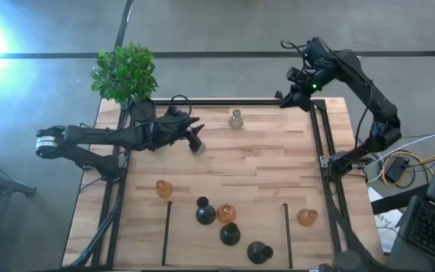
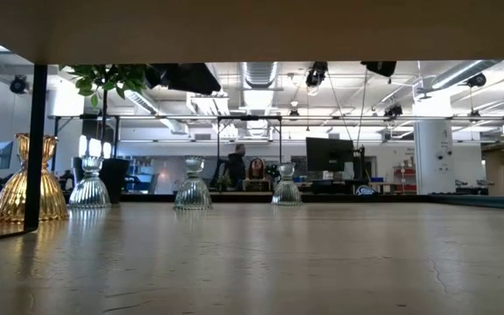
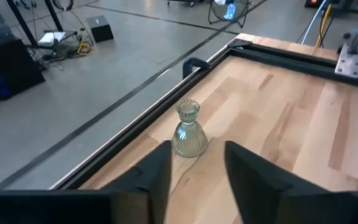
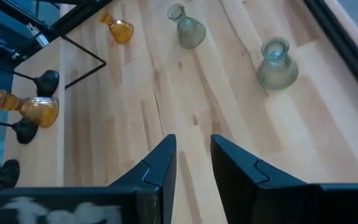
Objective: Pick & Place candle stick holders
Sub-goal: Put the bottom right transparent glass candle holder on the shelf
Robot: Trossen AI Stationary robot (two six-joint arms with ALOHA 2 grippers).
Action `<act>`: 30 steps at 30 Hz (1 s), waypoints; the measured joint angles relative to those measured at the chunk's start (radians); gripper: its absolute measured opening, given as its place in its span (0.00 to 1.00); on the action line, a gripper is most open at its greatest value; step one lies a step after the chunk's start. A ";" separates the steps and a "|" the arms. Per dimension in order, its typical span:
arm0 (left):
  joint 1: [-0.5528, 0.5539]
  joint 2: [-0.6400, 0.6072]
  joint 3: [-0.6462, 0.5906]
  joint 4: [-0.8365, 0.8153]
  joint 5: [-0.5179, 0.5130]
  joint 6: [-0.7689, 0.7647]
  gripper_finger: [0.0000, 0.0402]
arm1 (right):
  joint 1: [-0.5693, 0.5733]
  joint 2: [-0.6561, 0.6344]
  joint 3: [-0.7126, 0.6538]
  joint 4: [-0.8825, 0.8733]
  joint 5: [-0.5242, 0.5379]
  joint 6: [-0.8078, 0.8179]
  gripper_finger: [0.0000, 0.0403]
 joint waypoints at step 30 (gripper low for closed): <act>-0.005 0.061 -0.025 -0.421 0.140 -0.113 0.78 | 0.000 -0.063 -0.172 0.001 0.001 0.010 0.26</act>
